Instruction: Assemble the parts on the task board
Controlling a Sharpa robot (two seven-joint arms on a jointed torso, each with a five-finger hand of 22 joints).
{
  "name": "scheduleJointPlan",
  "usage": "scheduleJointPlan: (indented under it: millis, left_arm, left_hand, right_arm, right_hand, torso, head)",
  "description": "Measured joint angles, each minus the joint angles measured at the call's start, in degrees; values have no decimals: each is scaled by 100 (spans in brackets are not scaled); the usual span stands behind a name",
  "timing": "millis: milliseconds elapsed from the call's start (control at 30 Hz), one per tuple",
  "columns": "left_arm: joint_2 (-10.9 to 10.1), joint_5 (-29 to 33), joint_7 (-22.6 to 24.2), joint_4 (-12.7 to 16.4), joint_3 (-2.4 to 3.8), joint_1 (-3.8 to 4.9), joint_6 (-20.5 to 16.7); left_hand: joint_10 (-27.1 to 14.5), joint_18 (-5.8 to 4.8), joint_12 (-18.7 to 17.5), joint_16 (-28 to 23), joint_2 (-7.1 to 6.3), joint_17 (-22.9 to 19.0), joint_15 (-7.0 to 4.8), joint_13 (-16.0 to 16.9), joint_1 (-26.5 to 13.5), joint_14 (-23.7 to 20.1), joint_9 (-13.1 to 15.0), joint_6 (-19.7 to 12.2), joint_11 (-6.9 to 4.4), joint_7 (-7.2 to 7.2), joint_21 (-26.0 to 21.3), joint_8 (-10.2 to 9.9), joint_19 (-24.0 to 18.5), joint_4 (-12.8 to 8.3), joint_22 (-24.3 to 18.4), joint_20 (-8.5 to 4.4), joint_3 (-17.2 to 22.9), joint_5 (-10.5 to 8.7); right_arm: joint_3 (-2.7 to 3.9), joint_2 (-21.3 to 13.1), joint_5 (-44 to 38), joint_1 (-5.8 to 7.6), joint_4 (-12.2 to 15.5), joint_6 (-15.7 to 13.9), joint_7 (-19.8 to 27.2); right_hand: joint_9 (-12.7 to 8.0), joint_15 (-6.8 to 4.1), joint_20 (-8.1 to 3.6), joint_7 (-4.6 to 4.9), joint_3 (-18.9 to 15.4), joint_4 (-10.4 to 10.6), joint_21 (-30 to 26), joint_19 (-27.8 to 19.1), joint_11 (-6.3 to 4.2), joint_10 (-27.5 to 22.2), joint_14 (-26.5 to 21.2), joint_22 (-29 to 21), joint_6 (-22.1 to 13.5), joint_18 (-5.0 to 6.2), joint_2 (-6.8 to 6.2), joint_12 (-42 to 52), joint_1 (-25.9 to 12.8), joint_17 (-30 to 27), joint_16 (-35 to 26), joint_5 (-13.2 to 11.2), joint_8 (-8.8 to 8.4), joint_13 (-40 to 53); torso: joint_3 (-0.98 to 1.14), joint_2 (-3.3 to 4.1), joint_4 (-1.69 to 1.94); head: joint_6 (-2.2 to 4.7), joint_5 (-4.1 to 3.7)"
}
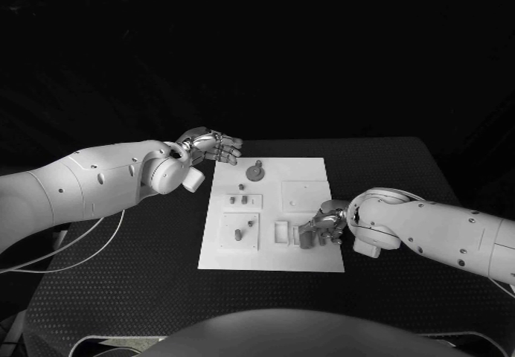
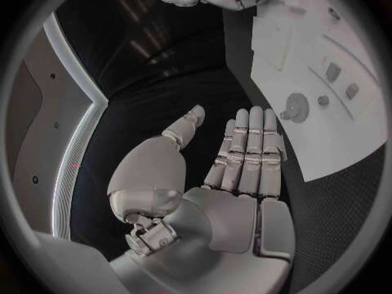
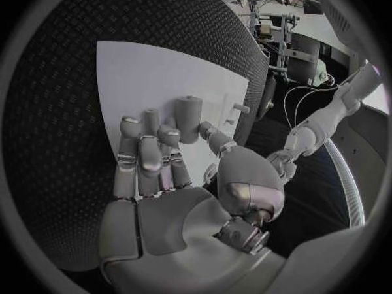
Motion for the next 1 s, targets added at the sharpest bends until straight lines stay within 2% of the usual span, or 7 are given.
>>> scheduleJointPlan:
  millis: [200, 267, 333, 367, 567, 833, 1000]
  left_arm:
    - [-7, -2, -10, 9, 0, 0, 3]
    - [-12, -3, -12, 10, 0, 0, 3]
    - [-18, -3, -14, 14, 0, 0, 3]
    - [-22, -4, -15, 15, -1, 0, 3]
    - [-41, -6, -19, 18, -2, 0, 3]
    - [-48, -9, -23, 26, -2, 1, 3]
    - [-43, -9, -27, 26, -2, 1, 3]
  left_hand:
    - [0, 0, 0, 0, 0, 0, 0, 0, 0, 0, -5, 0, 0, 0, 0, 0, 0, 0, 0, 0, 0, 0]
    - [0, 0, 0, 0, 0, 5, 0, 0, 0, 0, -5, 0, 0, 0, 0, 0, 0, 0, 0, 0, 0, 0]
    - [0, 0, 0, 0, 0, 4, 0, 0, 0, 0, -5, 0, 0, 0, 0, 0, 0, 0, 0, 0, 0, 0]
    - [0, -1, 0, 0, 0, 5, 0, 0, 0, 0, -5, 0, 0, 0, 0, 0, 0, 0, 0, 0, 0, 0]
    - [0, -1, 0, 0, 0, 4, 0, 0, 0, 0, -5, 0, 0, 0, 0, 0, 0, 12, 1, 0, -13, 0]
    - [0, 0, 0, 0, 0, 4, 0, -1, 0, 0, -4, 0, 0, 0, 0, 0, 0, 15, 1, 0, -15, 0]
    - [0, 0, 0, 0, 0, 3, 0, -1, 0, 0, -4, 0, 0, 0, 0, 0, 0, 15, 1, 0, -15, 0]
  right_arm:
    - [-1, -5, -39, -5, 34, -54, 17]
    - [-4, -22, -51, -6, 63, -91, 20]
    - [-6, -45, -61, -9, 100, -129, 22]
    - [-6, -70, -66, -11, 137, -156, 24]
    - [-50, -242, -75, 25, 398, -239, 20]
    - [-35, -401, 116, 372, 752, -341, -39]
    - [-36, -343, 373, 458, 815, -346, -89]
  right_hand:
    - [-71, 39, 0, -59, 102, -580, 53, 0, -11, 13, 67, 0, 118, -1, 282, 83, 134, 157, 27, -18, 10, -43]
    - [-323, 38, 0, -90, 90, -600, 65, 0, -40, 44, 102, 0, 191, -2, 286, 96, 139, 214, 28, 1, 63, -48]
    - [-433, 51, 3, -137, 91, -601, 80, 3, -71, 74, 116, 0, 239, -3, 287, 111, 140, 266, 48, 5, 92, -63]
    - [-456, 61, 6, -153, 91, -602, 80, 6, -82, 86, 126, 0, 255, -3, 353, 111, 206, 295, 48, 5, 94, -68]
    - [-443, 73, 4, -201, 88, -616, 80, 48, -103, 123, 174, 0, 322, -3, 402, 133, 205, 379, 48, 5, 112, -93]
    - [-443, 67, 13, -220, 81, -624, 80, 59, -122, 146, 194, -1, 352, -4, 455, 133, 153, 416, 48, 4, 139, -128]
    - [-443, 58, 11, -219, 81, -624, 80, 79, -113, 155, 204, 0, 353, -4, 455, 133, 153, 438, 48, 0, 139, -137]
  torso:
    - [3, 1, -5]
    - [4, 1, -7]
    - [4, 1, -7]
    - [4, 1, -7]
    - [6, 0, -12]
    - [5, -3, -14]
    - [4, -2, -14]
  head:
    - [-1, 5]
    - [-1, 5]
    - [-1, 1]
    - [-1, -1]
    - [3, -11]
    - [16, -26]
    - [27, -40]
